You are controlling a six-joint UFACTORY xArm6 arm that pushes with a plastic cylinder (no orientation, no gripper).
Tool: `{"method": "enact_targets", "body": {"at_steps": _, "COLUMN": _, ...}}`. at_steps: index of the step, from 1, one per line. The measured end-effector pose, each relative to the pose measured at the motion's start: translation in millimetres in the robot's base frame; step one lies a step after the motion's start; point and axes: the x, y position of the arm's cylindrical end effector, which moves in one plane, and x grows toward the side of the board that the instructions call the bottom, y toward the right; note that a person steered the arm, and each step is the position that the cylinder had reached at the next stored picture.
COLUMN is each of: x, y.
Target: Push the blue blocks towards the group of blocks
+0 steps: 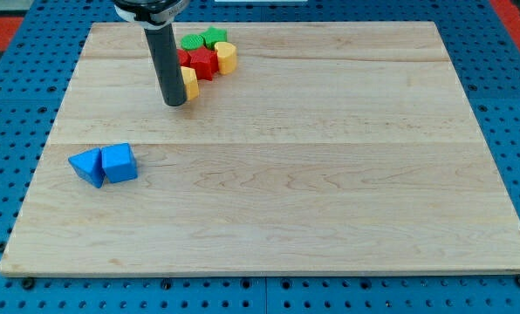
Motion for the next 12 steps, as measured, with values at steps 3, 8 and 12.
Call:
{"method": "enact_targets", "body": {"at_steps": 3, "x": 29.3, "y": 16.0}}
{"method": "enact_targets", "body": {"at_steps": 8, "x": 100.5, "y": 30.9}}
{"method": "enact_targets", "body": {"at_steps": 12, "x": 87.3, "y": 156.8}}
